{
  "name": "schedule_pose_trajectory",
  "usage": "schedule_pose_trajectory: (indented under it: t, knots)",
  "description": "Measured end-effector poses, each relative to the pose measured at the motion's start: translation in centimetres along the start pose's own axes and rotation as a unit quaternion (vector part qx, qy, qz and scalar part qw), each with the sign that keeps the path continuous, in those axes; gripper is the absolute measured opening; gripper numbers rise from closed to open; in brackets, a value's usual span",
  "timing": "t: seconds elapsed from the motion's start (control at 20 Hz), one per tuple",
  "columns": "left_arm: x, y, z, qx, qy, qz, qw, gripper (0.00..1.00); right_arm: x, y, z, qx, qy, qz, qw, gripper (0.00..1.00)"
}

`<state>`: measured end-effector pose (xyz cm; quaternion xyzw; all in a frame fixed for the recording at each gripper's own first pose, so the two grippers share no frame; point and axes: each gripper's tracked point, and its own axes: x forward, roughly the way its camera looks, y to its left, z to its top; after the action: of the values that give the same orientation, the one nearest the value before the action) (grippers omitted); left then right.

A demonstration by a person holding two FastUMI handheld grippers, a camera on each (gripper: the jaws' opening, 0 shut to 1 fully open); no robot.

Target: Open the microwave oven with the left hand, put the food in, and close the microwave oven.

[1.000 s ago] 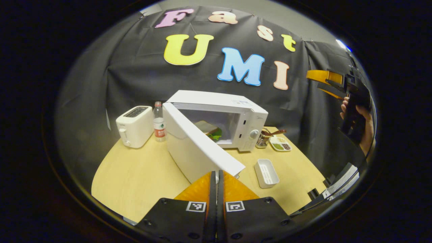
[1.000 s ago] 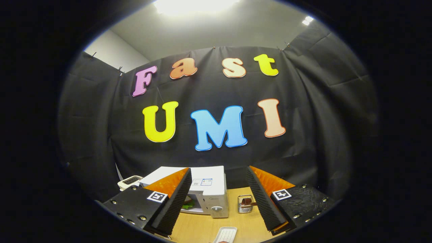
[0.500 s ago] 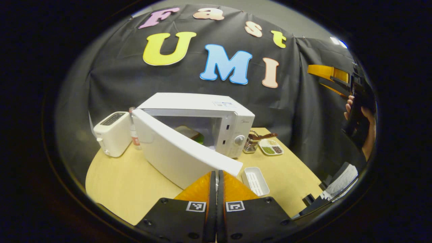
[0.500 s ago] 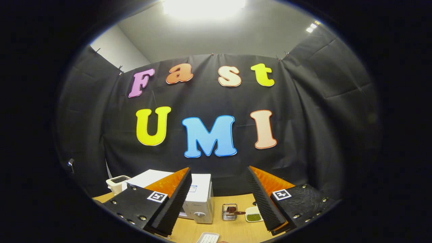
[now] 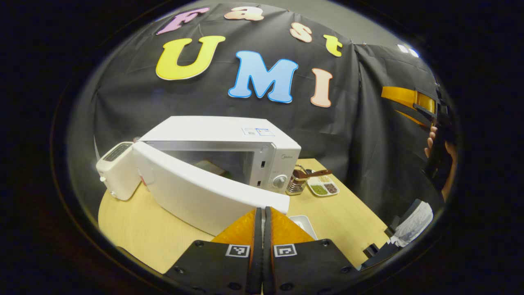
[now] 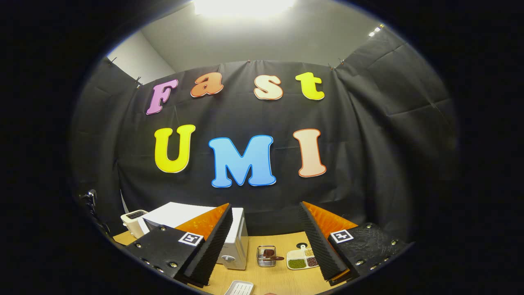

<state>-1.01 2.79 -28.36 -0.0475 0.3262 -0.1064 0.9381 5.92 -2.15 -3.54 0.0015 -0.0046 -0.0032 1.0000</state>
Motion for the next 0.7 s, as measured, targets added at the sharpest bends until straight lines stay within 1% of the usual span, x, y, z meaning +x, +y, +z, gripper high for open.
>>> schedule_pose_trajectory:
  t: [0.2, 0.3, 0.35, 0.4, 0.55, 0.7]
  knots:
    - [2.3, -0.6, 0.9, -0.009, 0.001, -0.010, 1.000, 0.06, 0.3, -1.6, -0.2, 0.001, 0.002, -0.012, 1.000, 0.97]
    - [3.4, -0.7, 1.2, -0.020, 0.001, -0.013, 1.000, 0.07, 0.4, -2.1, -0.2, 0.000, 0.003, -0.016, 1.000, 0.97]
    - [3.8, -0.8, 1.5, -0.024, 0.000, -0.014, 1.000, 0.06, 0.4, -2.3, -0.2, 0.000, 0.003, -0.017, 1.000, 0.97]
    - [4.1, -0.8, 1.4, -0.026, 0.000, -0.014, 1.000, 0.07, 0.4, -2.4, -0.2, -0.001, 0.003, -0.017, 1.000, 0.97]
    - [5.7, -0.4, 2.1, -0.036, -0.003, -0.007, 0.999, 0.06, 0.9, -2.7, -0.4, -0.003, 0.006, -0.016, 1.000, 0.97]
    - [7.2, -0.1, 2.5, -0.058, -0.007, -0.001, 0.998, 0.07, 1.3, -2.9, -1.0, 0.004, 0.014, -0.015, 1.000, 0.97]
